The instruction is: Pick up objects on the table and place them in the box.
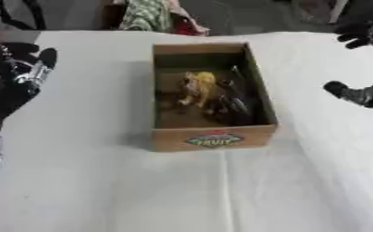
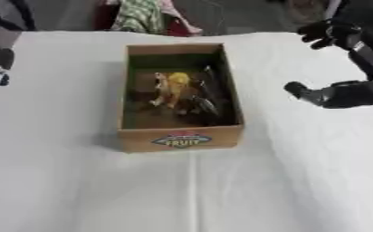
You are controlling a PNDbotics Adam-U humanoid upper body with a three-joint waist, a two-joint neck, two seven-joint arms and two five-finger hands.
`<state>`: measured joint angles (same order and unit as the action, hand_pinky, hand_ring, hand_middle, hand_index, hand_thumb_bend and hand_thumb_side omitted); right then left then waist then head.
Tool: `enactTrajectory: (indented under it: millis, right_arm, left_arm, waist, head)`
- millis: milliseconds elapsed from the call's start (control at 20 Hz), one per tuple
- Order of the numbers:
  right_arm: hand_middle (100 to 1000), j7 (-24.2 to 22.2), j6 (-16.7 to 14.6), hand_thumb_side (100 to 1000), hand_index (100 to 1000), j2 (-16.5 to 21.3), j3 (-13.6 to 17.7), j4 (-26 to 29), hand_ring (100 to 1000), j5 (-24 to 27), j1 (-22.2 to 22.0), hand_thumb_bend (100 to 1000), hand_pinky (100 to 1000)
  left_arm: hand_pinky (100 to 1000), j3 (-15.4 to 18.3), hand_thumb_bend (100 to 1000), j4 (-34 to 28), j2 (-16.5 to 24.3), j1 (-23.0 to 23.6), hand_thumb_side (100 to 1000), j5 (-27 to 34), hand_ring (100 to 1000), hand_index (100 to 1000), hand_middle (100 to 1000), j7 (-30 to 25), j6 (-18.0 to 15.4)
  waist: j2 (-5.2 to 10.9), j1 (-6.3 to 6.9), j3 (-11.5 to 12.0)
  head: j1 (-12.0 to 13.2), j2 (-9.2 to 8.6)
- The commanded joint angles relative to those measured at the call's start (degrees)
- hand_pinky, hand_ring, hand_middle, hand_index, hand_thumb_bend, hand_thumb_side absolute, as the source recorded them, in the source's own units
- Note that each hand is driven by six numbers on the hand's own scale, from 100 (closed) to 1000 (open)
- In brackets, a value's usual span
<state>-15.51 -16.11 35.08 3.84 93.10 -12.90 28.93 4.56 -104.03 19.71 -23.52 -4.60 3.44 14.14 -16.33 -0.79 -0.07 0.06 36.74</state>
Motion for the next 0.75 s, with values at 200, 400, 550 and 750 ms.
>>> enactTrajectory:
  millis: [200,400,550,750]
  right_arm:
    - [790,6.3,5.9,197,860,1.2,4.5,3.9,794,6.5,-4.0,367,739]
    - [787,10.6,7.9,184,857,1.0,4.4,5.7,792,10.8,-6.3,349,737]
    - [782,13.6,8.3,174,855,0.9,3.9,6.0,787,13.4,-7.3,338,732]
    - [778,15.7,8.6,166,850,0.1,3.5,5.9,782,14.0,-8.1,330,727]
  left_arm:
    - [550,1.0,473,-0.2,1.7,0.4,410,0.1,495,698,521,1.2,-0.5]
    - [548,1.1,477,-0.1,1.6,0.8,413,0.5,491,699,517,1.4,-1.0]
    - [547,1.1,478,-0.2,1.5,1.1,416,0.8,488,700,517,1.3,-1.4]
    - [543,1.1,478,-0.2,1.1,1.5,416,1.3,485,698,514,1.6,-1.9]
  waist:
    - [1.22,0.12,-0.3]
    - [1.18,0.16,-0.4]
    - [1.18,0.20,-0.4]
    - [1.28,0.27,-0.4]
  head:
    - [0.4,-0.02]
    - [0.5,0.28]
    - [0.5,0.65]
    - [0.4,1.12]
